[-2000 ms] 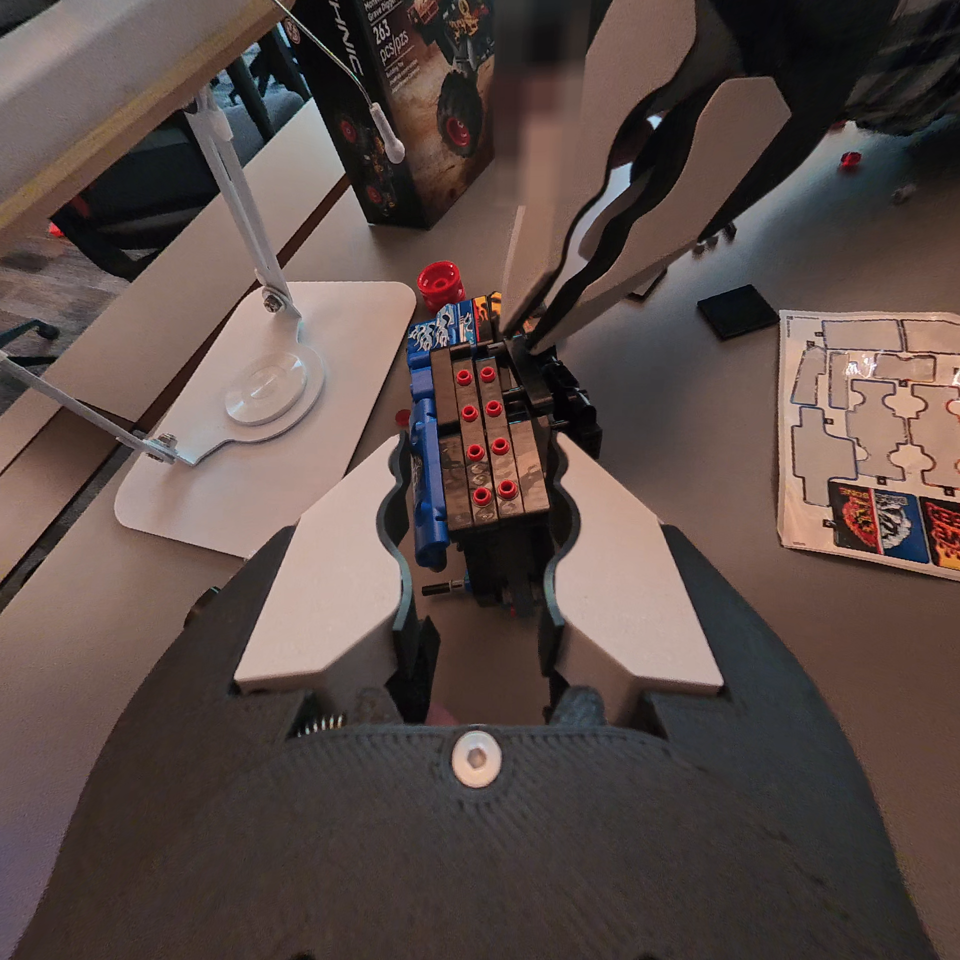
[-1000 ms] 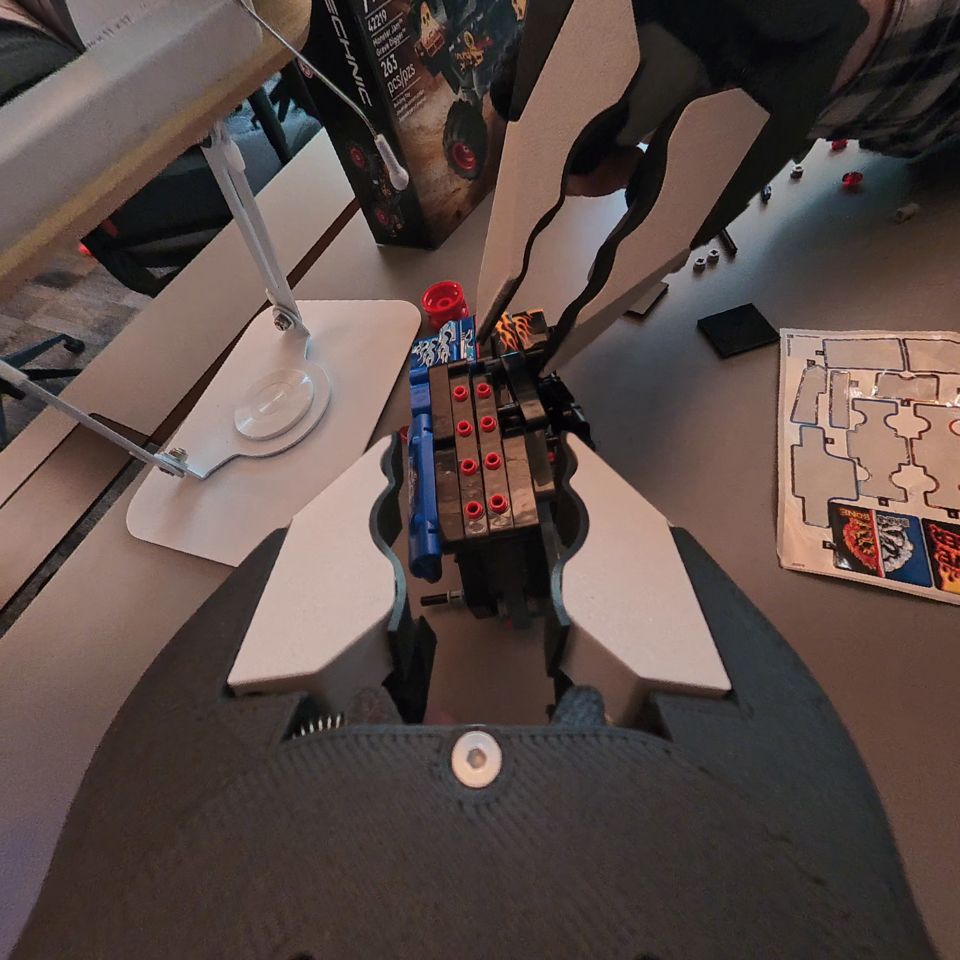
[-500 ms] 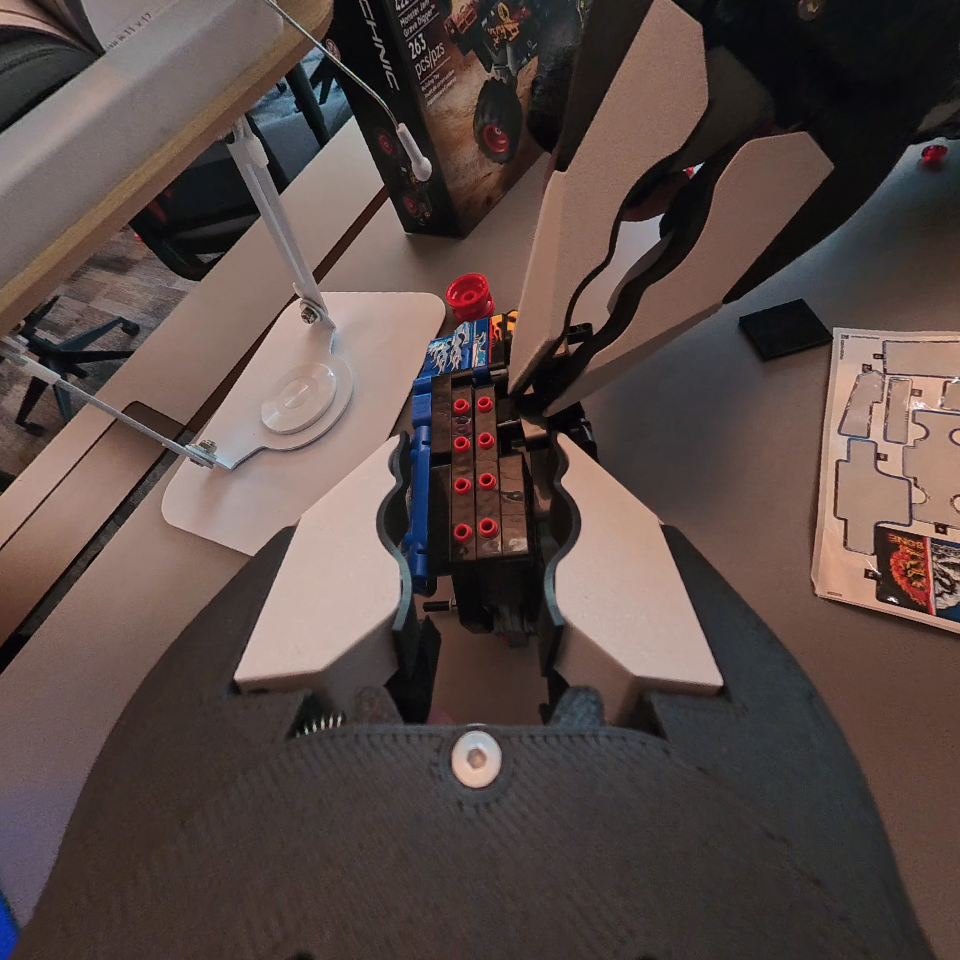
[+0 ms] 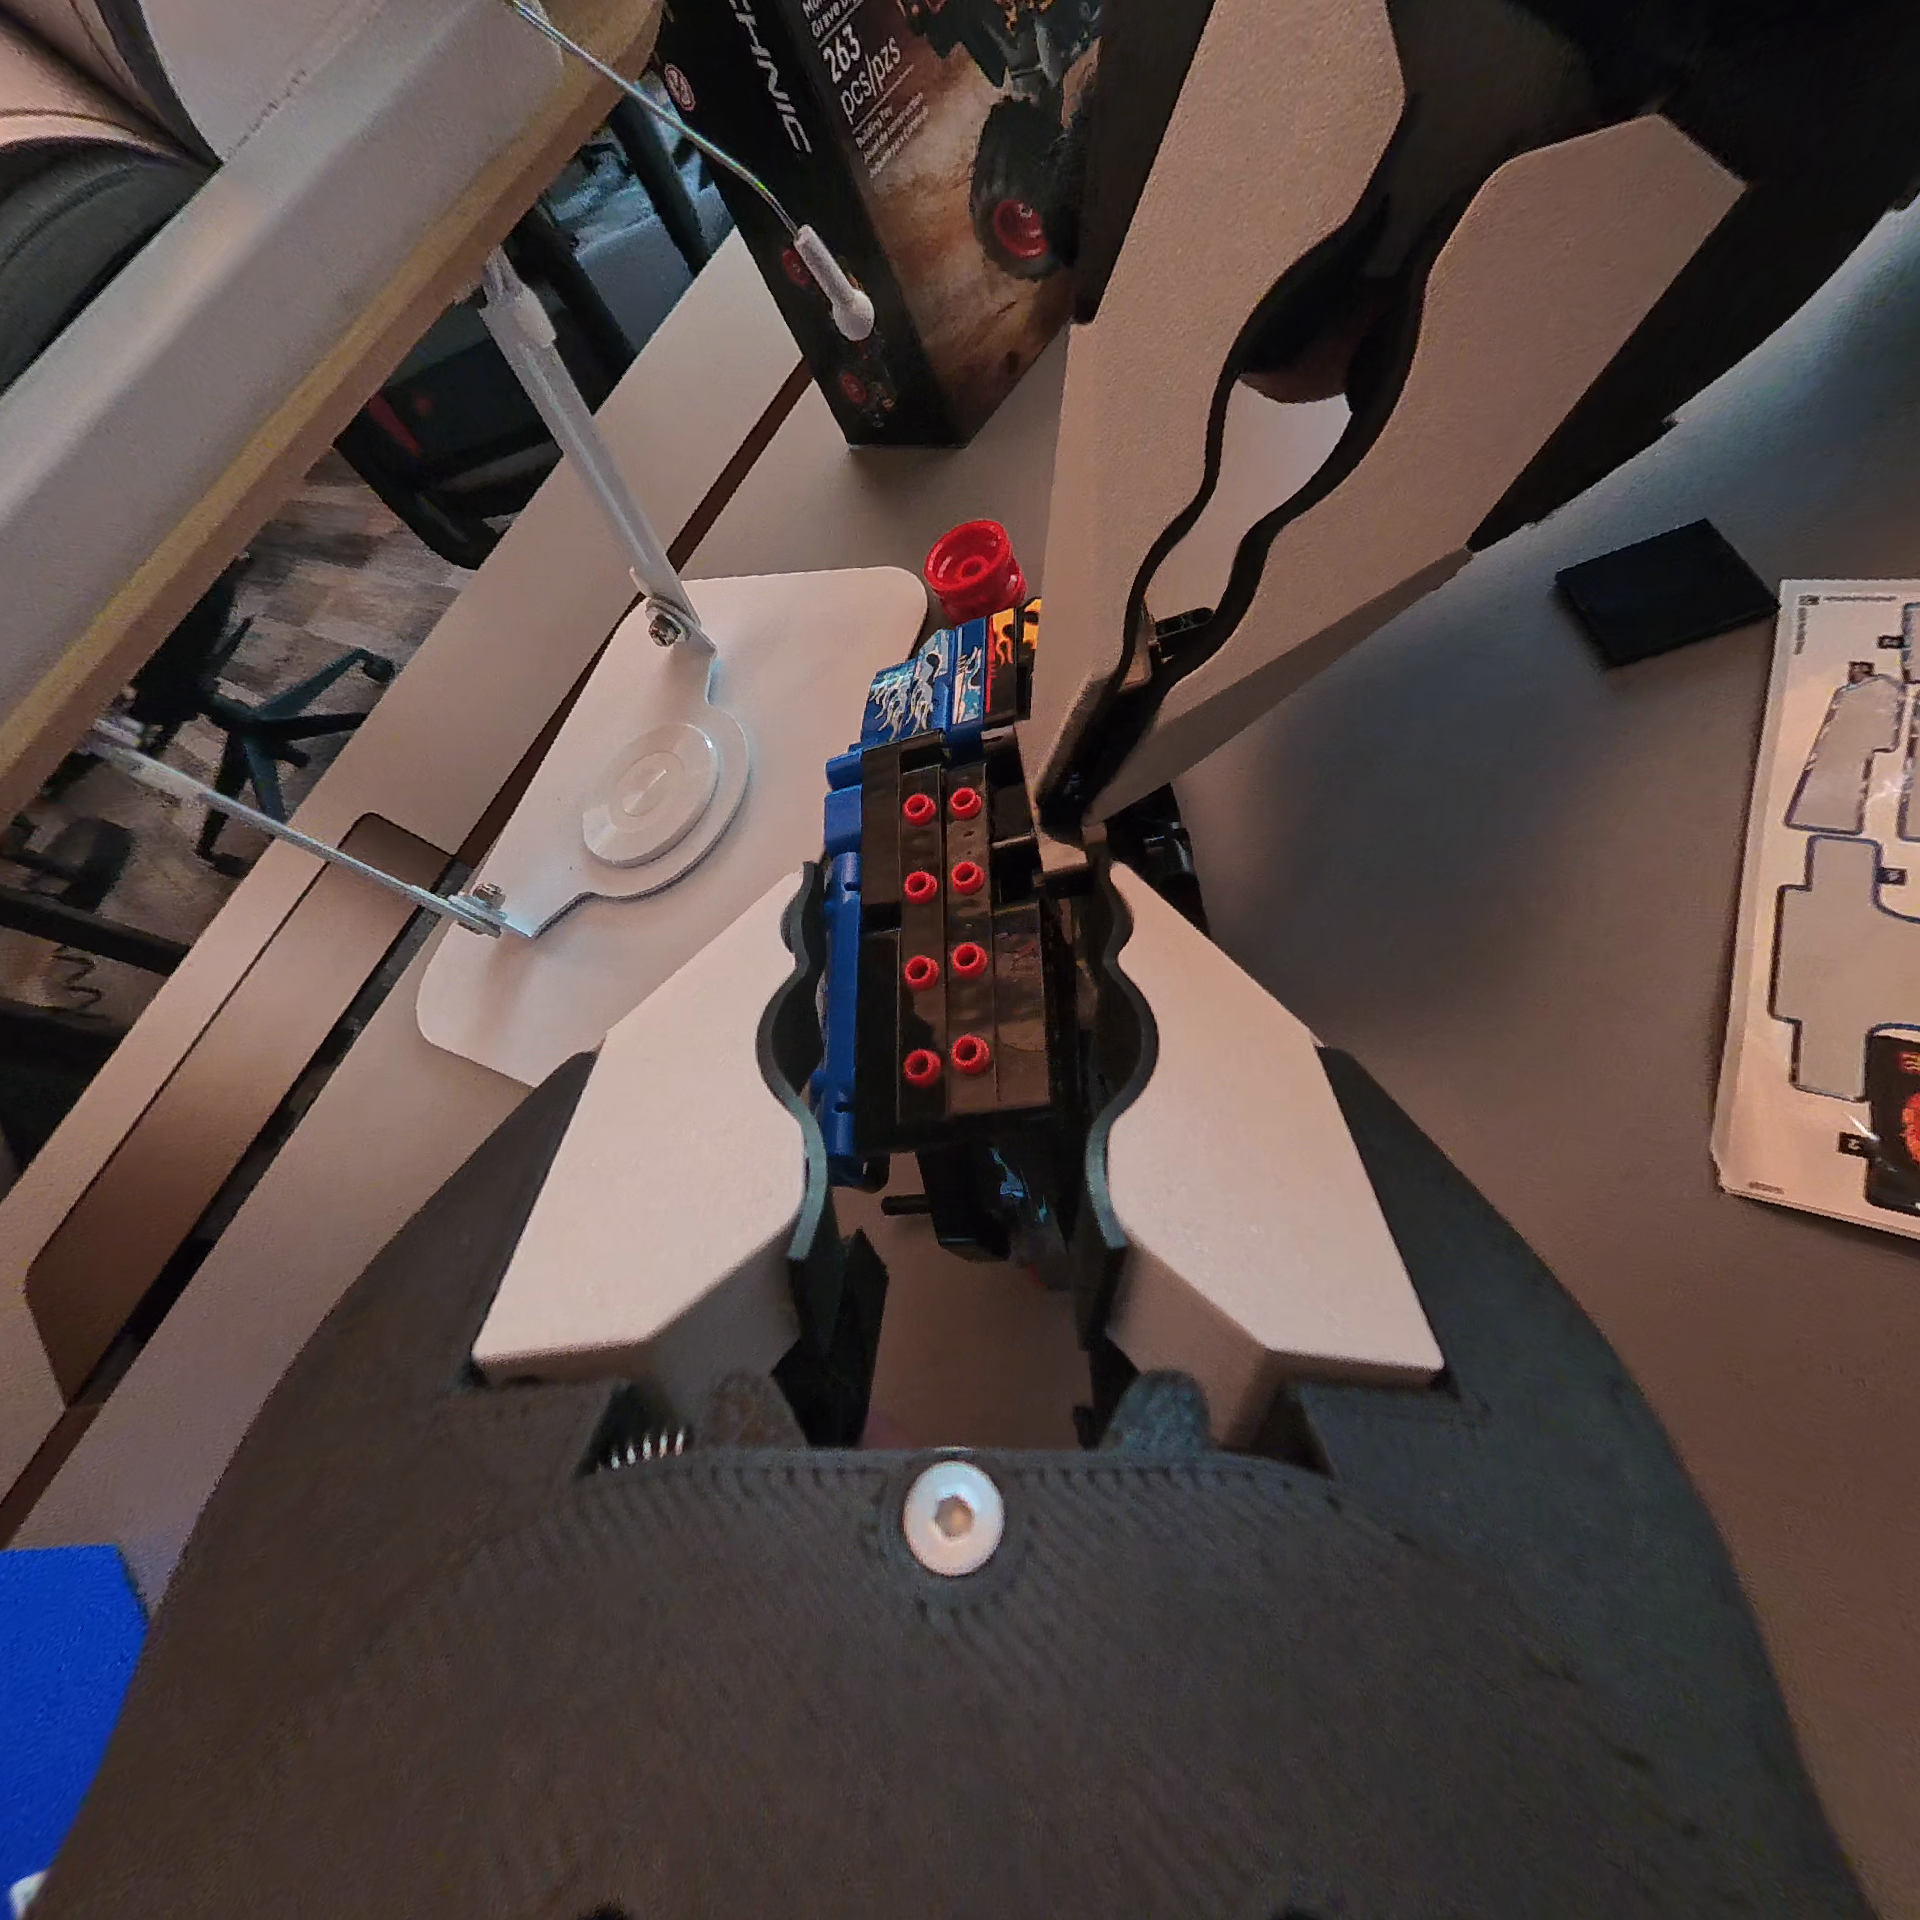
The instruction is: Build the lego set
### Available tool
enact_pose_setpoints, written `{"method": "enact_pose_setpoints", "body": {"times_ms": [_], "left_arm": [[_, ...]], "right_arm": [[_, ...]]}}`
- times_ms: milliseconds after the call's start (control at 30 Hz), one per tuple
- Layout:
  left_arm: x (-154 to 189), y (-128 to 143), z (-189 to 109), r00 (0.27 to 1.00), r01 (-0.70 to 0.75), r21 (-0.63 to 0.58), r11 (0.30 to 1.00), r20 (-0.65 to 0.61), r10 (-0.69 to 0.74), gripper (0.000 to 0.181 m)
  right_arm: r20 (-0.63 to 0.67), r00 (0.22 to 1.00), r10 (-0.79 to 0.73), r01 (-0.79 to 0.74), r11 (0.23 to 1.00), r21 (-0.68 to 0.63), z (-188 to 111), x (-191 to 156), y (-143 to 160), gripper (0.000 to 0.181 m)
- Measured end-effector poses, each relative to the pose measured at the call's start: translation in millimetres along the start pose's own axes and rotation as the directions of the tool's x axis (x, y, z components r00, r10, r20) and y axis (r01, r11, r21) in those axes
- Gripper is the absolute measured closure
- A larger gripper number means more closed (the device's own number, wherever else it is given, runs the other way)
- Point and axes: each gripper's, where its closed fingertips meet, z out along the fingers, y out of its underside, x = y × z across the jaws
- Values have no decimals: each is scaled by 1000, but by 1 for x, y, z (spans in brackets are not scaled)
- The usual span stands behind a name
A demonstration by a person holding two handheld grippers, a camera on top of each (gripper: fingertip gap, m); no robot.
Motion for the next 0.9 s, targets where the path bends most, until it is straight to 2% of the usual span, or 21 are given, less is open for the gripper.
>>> {"method": "enact_pose_setpoints", "body": {"times_ms": [200,300,533,567,900], "left_arm": [[-1,0,0,1000,8,9,1000,-4,-8,132],[-1,0,0,1000,27,20,999,-12,-27,132],[-1,-1,1,998,63,34,997,-24,-62,131],[-1,-1,1,998,66,34,997,-24,-65,131],[-4,0,2,999,46,24,999,5,-46,131]], "right_arm": [[-23,998,-60,60,998,-3,0,0,0,181],[-40,990,-135,134,991,-11,1,-3,1,171],[-137,946,-295,287,955,-74,2,1,1,177],[-145,944,-297,289,955,-71,2,1,1,181],[-187,925,-331,324,944,-66,2,3,2,181]]}}
